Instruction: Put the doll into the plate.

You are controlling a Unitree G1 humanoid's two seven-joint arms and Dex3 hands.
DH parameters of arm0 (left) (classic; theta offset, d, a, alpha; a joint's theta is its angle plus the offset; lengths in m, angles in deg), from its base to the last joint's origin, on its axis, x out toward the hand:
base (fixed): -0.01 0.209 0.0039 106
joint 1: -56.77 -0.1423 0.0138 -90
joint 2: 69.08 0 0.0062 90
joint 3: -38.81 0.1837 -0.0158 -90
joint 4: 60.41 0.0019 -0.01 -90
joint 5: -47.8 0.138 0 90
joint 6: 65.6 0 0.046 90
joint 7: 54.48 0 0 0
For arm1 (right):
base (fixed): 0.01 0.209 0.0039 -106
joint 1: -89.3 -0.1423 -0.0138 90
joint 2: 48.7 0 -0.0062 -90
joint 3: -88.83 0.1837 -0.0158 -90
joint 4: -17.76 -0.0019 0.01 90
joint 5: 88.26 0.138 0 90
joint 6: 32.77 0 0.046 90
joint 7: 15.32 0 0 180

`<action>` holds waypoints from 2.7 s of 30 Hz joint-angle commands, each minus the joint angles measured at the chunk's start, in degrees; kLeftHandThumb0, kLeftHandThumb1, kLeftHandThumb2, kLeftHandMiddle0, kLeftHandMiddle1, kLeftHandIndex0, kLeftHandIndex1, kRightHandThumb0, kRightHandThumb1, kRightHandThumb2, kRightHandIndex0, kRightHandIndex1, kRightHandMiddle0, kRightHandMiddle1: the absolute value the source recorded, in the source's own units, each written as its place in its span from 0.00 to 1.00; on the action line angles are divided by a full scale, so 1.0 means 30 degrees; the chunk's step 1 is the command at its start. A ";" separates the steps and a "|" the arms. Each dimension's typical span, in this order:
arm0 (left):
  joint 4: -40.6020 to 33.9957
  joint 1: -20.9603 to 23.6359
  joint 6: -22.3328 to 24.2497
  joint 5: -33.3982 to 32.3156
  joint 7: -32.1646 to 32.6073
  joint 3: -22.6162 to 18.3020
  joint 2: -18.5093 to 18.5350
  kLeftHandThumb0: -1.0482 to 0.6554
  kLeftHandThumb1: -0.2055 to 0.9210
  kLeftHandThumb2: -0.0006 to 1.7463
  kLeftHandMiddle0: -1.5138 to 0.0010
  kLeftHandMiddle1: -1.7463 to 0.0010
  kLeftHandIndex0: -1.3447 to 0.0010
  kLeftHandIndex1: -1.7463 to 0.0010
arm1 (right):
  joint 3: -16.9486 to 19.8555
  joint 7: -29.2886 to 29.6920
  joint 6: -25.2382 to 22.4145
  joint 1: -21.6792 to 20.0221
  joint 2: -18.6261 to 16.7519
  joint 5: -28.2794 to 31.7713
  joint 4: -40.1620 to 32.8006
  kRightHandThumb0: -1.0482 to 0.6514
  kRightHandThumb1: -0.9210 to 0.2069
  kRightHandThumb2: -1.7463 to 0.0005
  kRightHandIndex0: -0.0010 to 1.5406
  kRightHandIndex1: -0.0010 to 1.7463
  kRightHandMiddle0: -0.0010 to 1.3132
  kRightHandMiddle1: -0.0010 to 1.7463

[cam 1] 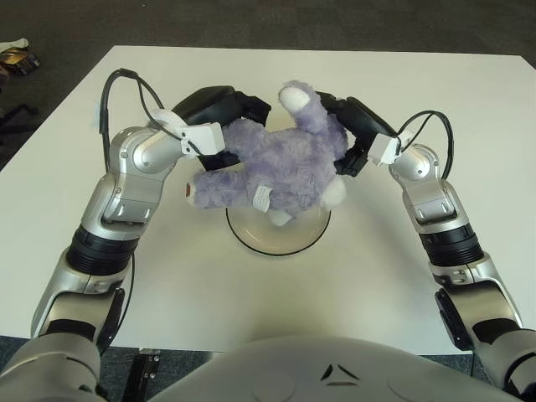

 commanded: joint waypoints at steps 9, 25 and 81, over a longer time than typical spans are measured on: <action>0.1461 -0.0455 -0.3595 -0.0941 0.0463 -0.0082 0.0172 0.98 0.19 0.97 0.42 0.00 0.18 0.00 | -0.0022 -0.0432 0.0057 0.0720 0.0240 0.0357 -0.0817 0.62 0.79 0.08 0.55 0.93 0.47 1.00; 0.0166 -0.0349 -0.1980 0.0252 -0.0928 -0.0014 0.1166 0.78 0.20 0.92 0.46 0.00 0.35 0.08 | -0.0009 -0.1210 -0.0429 0.0835 0.1110 -0.0466 -0.1714 0.62 0.82 0.07 0.50 0.99 0.57 0.93; -0.1195 -0.0155 0.2919 0.4277 -0.0917 0.0969 0.0326 0.61 0.59 0.64 0.65 0.03 0.75 0.05 | 0.0579 -0.0211 0.0448 0.1420 0.2743 -0.1748 -0.0959 0.22 0.48 0.50 0.01 0.36 0.00 0.60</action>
